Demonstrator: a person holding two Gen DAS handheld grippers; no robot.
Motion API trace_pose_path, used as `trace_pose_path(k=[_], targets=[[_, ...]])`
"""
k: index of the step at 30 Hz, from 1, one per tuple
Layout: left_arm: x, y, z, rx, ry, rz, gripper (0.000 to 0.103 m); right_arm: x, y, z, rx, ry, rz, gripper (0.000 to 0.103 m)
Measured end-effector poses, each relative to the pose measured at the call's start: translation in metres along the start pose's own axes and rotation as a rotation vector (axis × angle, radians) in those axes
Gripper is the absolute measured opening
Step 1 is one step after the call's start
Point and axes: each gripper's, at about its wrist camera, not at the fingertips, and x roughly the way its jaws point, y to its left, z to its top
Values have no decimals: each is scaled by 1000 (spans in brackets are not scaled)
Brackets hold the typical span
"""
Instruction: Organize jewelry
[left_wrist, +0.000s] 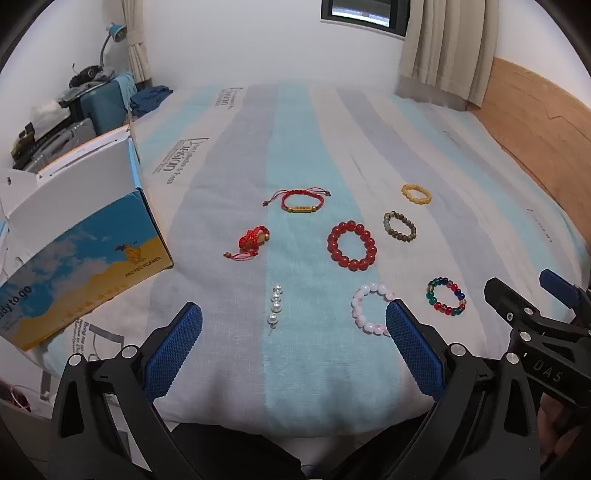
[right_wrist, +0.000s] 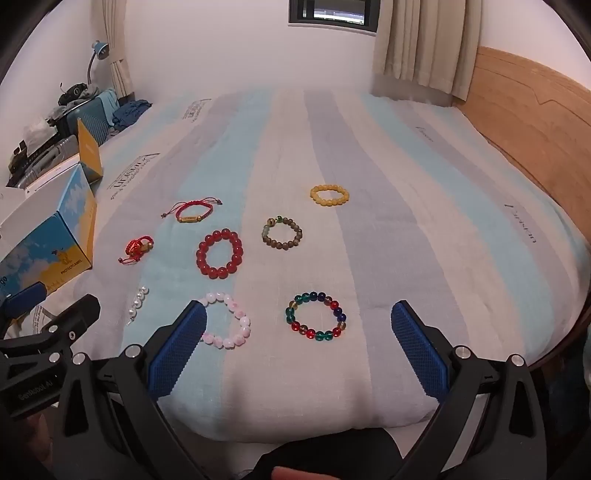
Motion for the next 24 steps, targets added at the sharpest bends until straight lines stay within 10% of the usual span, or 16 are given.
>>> trace_pose_path(k=[24], targets=[[2,3,-2,8,15,9,97,-6,3,-1,-21,-22,-1,96]])
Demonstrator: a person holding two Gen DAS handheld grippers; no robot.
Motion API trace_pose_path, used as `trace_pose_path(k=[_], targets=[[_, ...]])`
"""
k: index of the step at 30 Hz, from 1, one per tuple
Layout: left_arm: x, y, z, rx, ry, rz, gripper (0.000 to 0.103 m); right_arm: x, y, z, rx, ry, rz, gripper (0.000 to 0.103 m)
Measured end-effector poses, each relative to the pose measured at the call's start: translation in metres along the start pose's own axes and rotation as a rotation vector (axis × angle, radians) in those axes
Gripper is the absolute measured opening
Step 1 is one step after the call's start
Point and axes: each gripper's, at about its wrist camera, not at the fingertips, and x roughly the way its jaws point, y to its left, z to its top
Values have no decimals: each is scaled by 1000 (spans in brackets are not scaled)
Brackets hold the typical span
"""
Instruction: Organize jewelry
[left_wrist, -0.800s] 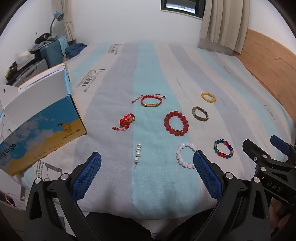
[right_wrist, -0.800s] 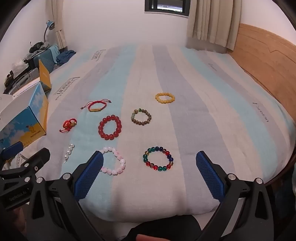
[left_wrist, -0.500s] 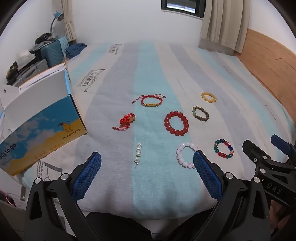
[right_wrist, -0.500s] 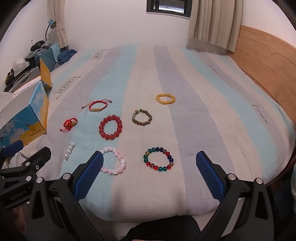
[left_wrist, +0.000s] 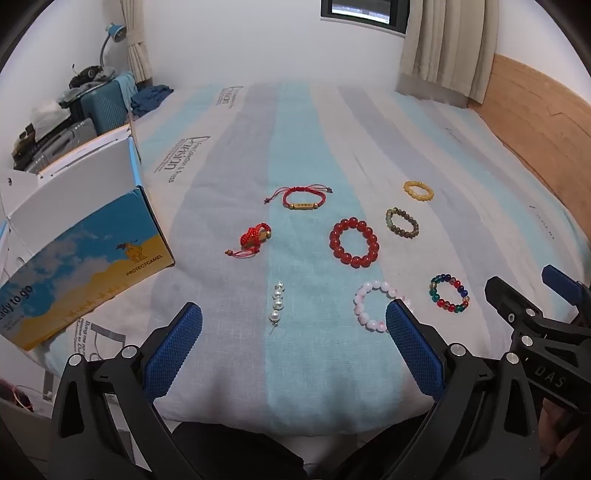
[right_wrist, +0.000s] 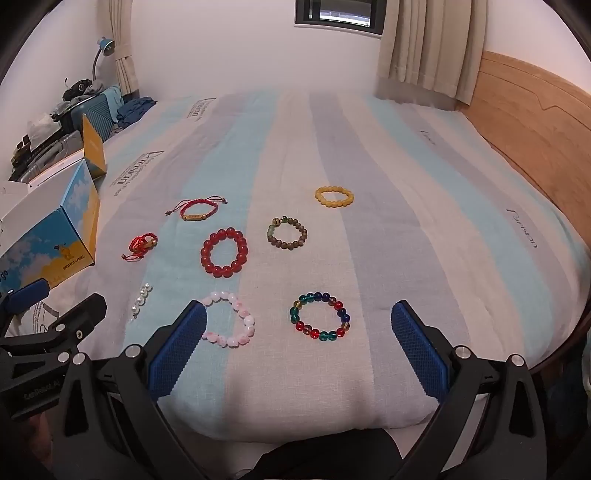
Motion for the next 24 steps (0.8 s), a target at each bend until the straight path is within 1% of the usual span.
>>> trace_pose_path(k=[6,7,12,14,24], targets=[[-2,5,1,1,-3,-9,97,0,1,0,-1,2,1,96],[-1,0,-1,2,-5,-8,97,0,0,0,-2,2,3,96],[-2,3,-3,4,-9,-2,97,0,-2,1,-4,1,9,96],[-1,-3,1,8,-6,5,97,0,-2,1,-6,0,10,96],[-1,-7,1,5,-1,7,97,0,-1,0,-12,-5,10,96]])
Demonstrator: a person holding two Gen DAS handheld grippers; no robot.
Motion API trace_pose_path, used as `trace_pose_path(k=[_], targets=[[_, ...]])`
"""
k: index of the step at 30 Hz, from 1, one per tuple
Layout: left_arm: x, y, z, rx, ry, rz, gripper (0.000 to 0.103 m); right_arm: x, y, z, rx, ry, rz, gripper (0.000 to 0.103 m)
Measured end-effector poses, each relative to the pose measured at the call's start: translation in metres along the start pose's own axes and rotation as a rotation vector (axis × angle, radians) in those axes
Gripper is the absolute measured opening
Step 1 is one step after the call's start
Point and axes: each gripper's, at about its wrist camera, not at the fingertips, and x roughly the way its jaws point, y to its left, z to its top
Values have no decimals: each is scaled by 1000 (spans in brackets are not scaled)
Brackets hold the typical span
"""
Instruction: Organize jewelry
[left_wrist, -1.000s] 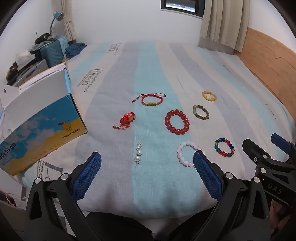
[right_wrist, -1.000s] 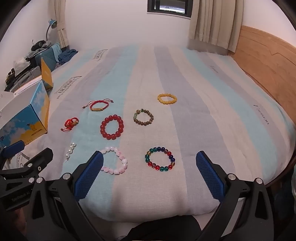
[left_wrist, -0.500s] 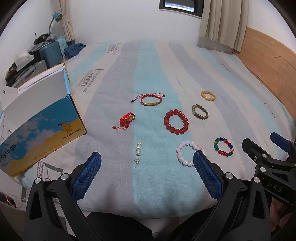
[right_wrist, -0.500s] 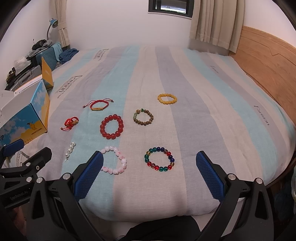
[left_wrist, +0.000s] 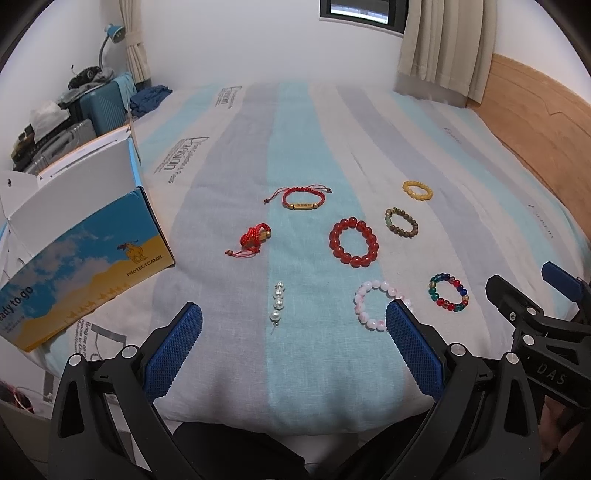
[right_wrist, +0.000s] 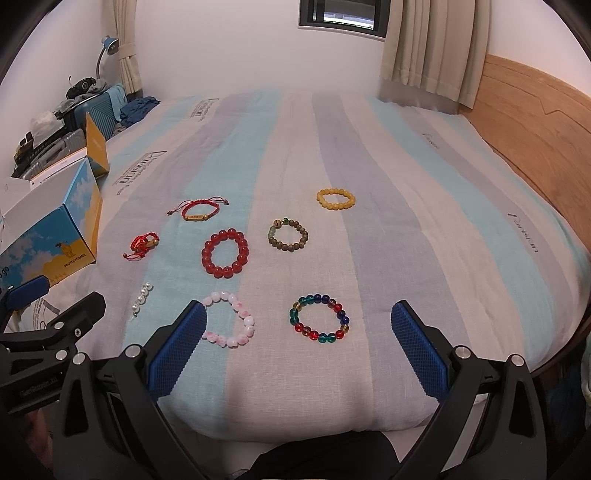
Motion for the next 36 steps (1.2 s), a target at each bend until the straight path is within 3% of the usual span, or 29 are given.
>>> trace_pose_path(k=[36], targets=[[0,6,-2,-1,10,-2,97,-2,2,-4,-1,7,9,96]])
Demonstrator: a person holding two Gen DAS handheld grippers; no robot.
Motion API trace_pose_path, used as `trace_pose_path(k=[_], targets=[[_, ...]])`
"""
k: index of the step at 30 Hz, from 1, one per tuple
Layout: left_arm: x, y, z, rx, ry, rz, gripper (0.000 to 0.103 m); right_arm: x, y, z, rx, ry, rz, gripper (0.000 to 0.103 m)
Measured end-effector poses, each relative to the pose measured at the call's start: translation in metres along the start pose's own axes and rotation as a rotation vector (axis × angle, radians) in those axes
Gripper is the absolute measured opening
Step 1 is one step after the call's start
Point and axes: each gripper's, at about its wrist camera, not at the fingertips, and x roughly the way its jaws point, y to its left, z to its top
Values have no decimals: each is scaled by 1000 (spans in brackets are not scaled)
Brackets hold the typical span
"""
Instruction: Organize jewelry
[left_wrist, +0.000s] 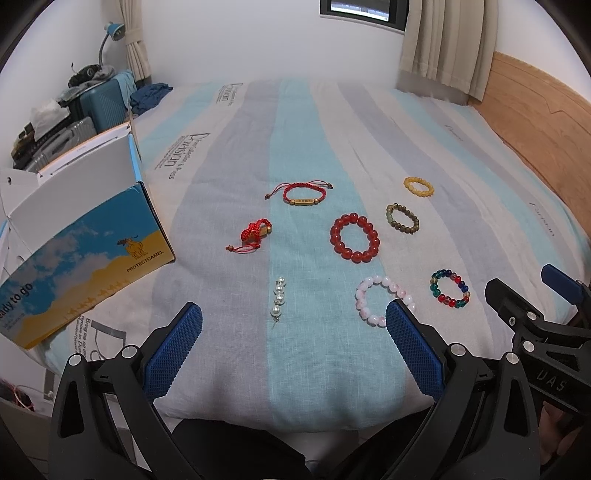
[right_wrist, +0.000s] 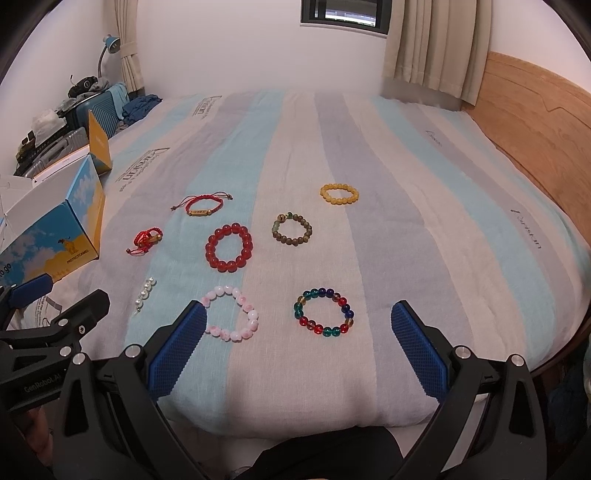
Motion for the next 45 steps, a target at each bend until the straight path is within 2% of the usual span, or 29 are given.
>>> trace_pose_path(k=[10,20,25,31,35,39,45], targets=[[3,-1,-1,4,6,2,97,-1,0,-1,0,0,0,96],[32,-20,2,62,107,-8,97,13,-22,17,-16,66,-12,96],[56,-42,15,100,162,-55,97,37,-49,34,13,148,-16,96],[88,-73,28,187,217,-92,97,73,-68,42,18,282,27,96],[118,-89,28,265,311,-112,97,101,-71,37,29,391,61,95],[142,-92,26,260,376,-139,97,127,-76,26,66,474,104,83],[160,-95,20,256,408,-193,94,155,-84,9,105,538,122,69]])
